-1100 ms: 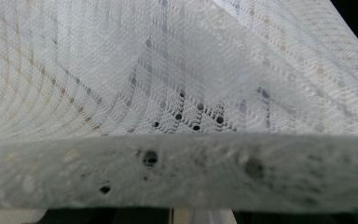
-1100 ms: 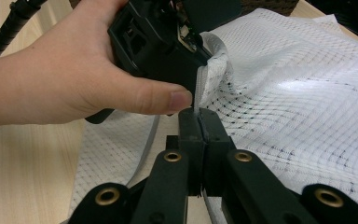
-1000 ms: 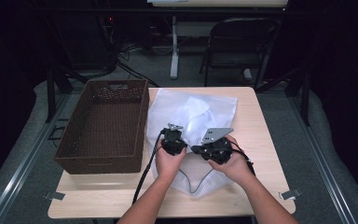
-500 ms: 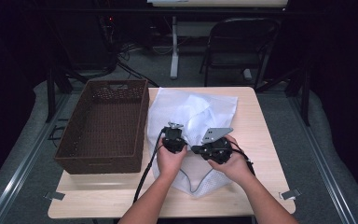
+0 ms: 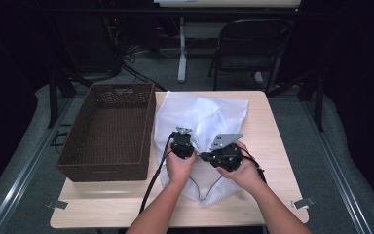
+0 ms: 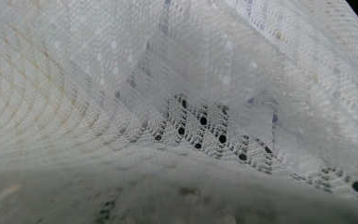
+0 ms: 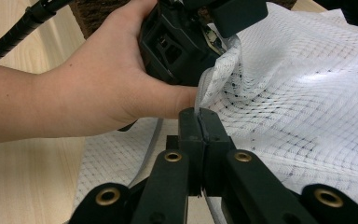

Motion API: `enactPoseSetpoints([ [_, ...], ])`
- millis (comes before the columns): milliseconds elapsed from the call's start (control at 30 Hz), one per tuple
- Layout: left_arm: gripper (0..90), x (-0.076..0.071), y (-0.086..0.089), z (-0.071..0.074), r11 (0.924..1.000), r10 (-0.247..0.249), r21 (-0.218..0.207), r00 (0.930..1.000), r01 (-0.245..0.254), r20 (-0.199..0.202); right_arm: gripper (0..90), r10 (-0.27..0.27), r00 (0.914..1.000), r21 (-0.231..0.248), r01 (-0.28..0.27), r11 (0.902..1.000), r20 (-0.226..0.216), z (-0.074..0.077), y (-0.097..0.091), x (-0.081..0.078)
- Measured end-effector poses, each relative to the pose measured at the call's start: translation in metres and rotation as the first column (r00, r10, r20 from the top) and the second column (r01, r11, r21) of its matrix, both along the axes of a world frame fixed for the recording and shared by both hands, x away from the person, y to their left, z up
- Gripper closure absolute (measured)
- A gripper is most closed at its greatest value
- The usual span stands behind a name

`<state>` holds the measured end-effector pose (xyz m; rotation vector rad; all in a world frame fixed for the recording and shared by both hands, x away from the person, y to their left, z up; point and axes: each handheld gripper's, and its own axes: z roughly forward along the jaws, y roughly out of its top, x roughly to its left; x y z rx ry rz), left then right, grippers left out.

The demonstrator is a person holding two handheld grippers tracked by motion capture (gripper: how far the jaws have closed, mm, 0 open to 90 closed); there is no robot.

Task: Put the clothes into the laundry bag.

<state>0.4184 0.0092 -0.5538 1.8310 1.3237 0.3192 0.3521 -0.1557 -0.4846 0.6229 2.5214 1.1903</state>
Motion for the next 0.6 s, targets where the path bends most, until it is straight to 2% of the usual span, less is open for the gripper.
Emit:
enactPoseSetpoints([
  [67, 83.9, 0.0012, 0.0006, -0.0003, 1.0000, -0.005, 0.007, 1.0000, 0.005, -0.004, 89.4, -0.002, 1.0000, 0.000, 0.002, 1.0000, -0.001, 0.0002, -0.0006, 0.0001],
  [167, 83.7, 0.0026, 0.0001, -0.0024, 0.9999, -0.001, -0.012, 1.0000, 0.000, -0.005, 89.4, -0.004, 1.0000, -0.003, 0.004, 1.0000, 0.000, -0.0002, -0.0009, 0.0006],
  [267, 83.0, 0.0030, 0.0005, -0.0034, 0.9999, -0.012, -0.002, 0.9999, 0.012, -0.012, 89.4, -0.006, 1.0000, -0.007, 0.006, 1.0000, 0.000, -0.0009, -0.0008, 0.0009],
  [300, 82.4, 0.0029, 0.0005, -0.0041, 1.0000, -0.009, -0.002, 1.0000, 0.009, -0.001, 89.4, -0.008, 1.0000, -0.006, 0.008, 1.0000, 0.000, -0.0010, -0.0010, 0.0009],
  [600, 71.8, -0.0029, 0.0064, 0.0021, 0.9993, -0.037, -0.002, 0.9993, 0.037, 0.007, 89.4, -0.026, 0.9996, -0.002, 0.026, 0.9997, 0.007, -0.0004, -0.0043, 0.0026],
])
